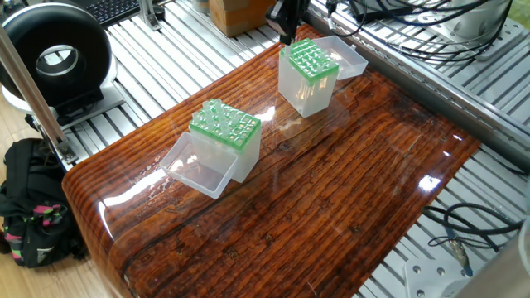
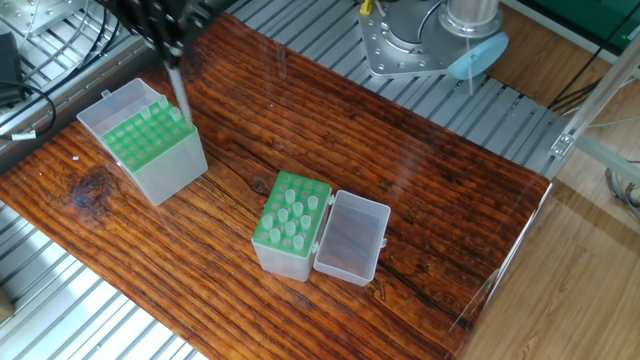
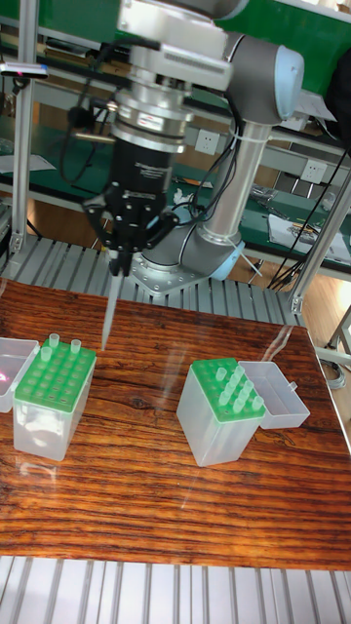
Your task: Transfer all large pipette tips from one holder to another
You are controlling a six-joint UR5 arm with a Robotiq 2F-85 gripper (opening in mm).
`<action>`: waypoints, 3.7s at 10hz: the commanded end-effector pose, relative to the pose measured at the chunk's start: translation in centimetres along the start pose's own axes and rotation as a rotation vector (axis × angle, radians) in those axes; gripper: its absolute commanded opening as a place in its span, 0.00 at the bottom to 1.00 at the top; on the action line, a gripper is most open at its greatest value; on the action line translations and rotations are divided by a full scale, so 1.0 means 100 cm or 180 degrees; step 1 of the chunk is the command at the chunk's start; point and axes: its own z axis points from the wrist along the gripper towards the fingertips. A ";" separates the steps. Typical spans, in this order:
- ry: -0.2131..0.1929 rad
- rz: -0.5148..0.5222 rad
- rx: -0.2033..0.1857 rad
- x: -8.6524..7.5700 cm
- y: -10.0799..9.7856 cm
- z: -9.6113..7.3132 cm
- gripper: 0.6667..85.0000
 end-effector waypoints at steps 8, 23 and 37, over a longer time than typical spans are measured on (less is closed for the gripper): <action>-0.0050 -0.0056 -0.0069 0.022 -0.038 0.014 0.06; -0.0061 -0.0105 -0.0106 0.034 -0.045 0.024 0.06; -0.0131 -0.0125 -0.0107 0.026 -0.047 0.025 0.07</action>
